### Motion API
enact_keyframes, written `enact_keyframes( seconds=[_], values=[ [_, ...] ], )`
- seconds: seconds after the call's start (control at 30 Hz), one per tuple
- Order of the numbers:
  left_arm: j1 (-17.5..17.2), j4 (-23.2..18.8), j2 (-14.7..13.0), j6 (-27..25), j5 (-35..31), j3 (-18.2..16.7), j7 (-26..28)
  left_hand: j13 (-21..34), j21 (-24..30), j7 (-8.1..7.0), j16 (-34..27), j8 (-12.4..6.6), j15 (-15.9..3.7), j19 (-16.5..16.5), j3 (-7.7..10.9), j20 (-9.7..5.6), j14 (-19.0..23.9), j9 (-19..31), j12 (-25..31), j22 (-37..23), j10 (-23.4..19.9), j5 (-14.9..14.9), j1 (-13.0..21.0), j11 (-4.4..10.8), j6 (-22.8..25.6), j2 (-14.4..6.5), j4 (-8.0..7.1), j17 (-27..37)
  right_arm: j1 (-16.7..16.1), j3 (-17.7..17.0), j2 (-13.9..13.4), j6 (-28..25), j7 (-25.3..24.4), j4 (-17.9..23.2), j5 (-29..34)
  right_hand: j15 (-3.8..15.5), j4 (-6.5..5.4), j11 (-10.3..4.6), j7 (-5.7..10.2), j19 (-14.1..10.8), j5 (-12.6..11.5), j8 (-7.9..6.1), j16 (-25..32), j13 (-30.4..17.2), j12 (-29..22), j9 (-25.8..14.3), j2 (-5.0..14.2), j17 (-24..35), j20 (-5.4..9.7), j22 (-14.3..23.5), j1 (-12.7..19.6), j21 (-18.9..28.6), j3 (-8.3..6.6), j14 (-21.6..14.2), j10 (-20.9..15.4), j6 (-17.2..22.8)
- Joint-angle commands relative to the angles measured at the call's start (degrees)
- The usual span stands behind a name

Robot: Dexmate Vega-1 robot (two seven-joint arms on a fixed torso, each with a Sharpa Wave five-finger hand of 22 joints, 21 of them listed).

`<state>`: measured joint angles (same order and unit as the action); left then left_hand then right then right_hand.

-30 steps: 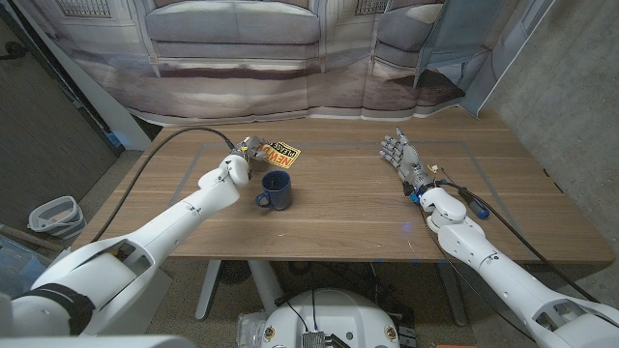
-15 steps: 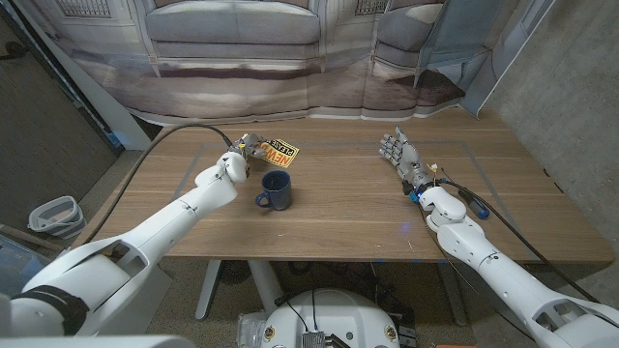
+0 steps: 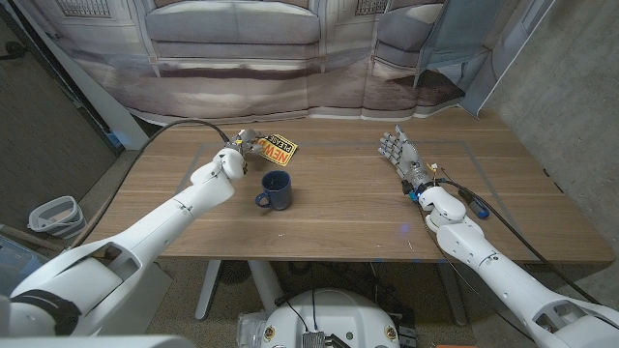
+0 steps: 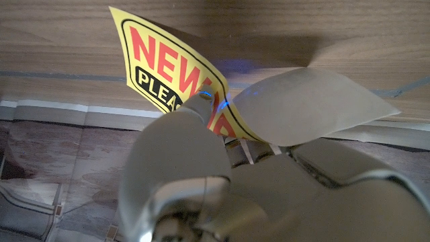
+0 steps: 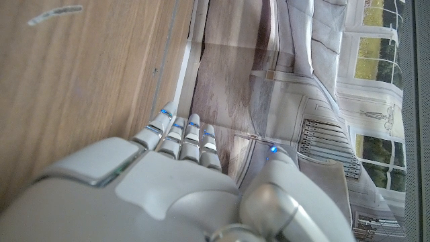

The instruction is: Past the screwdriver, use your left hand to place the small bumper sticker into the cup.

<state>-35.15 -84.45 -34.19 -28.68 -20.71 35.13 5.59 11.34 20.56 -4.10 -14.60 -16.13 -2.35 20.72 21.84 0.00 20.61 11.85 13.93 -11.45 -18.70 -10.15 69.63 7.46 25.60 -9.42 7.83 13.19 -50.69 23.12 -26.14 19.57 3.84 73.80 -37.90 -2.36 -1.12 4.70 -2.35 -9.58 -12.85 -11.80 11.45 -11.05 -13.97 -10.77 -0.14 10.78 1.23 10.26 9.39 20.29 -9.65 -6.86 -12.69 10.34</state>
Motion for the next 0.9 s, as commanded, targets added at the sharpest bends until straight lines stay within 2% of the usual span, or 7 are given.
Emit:
enact_keyframes(
  seconds=[0.03, 0.43, 0.9],
  values=[
    [-0.83, -1.6, -0.33, 0.5, -0.45, -0.9, 1.57, 0.07, 0.27, 0.2, -0.01, 0.08, -3.02, 0.11, 0.23, -0.4, 0.5, 0.18, 0.03, -0.2, -0.8, 0.06, 0.26, 0.23, 0.81, 0.25, -0.23, 0.21, 0.42, -0.04, 0.32, 0.31, -0.01, -0.33, 0.03, -0.13, -0.01, -0.26, 0.02, -0.54, 0.26, 0.23, -0.11, -0.27, 0.01, -0.28, 0.37, 0.24, 0.06, 0.19, 0.19, -0.23, 0.02, -0.47, -0.59, 0.55],
    [-2.09, -2.09, -0.01, 0.6, 0.46, -2.5, 2.91, 0.09, 0.47, 0.08, 0.18, -0.05, -3.58, 0.15, 0.42, -0.58, 0.86, 0.19, -0.02, -0.21, -1.52, 0.04, 0.3, 0.39, 1.53, 0.37, -0.23, 0.14, 0.8, 0.0, 0.48, 0.33, -0.02, -0.7, 0.15, -0.16, 0.04, -0.22, -0.01, -0.61, 0.27, 0.21, -0.12, -0.27, 0.04, -0.28, 0.43, 0.24, 0.03, 0.2, 0.22, -0.43, 0.06, -0.54, -0.57, 0.64],
    [-4.25, -6.05, -1.77, -0.98, 0.16, -3.8, 2.31, 0.11, 1.01, 0.17, 0.16, -0.11, -3.69, 0.83, 0.75, -0.96, 1.97, 0.2, -0.06, -0.23, -2.67, 0.03, 0.4, 0.49, 2.22, 0.39, -0.25, 0.08, 0.51, 0.14, 0.32, 0.18, -0.47, 0.4, 0.48, -0.24, 0.08, -0.23, 0.04, -0.7, 0.29, 0.23, -0.14, -0.28, 0.05, -0.28, 0.49, 0.25, 0.02, 0.21, 0.23, -0.65, 0.11, -0.54, -0.64, 0.61]
  ],
)
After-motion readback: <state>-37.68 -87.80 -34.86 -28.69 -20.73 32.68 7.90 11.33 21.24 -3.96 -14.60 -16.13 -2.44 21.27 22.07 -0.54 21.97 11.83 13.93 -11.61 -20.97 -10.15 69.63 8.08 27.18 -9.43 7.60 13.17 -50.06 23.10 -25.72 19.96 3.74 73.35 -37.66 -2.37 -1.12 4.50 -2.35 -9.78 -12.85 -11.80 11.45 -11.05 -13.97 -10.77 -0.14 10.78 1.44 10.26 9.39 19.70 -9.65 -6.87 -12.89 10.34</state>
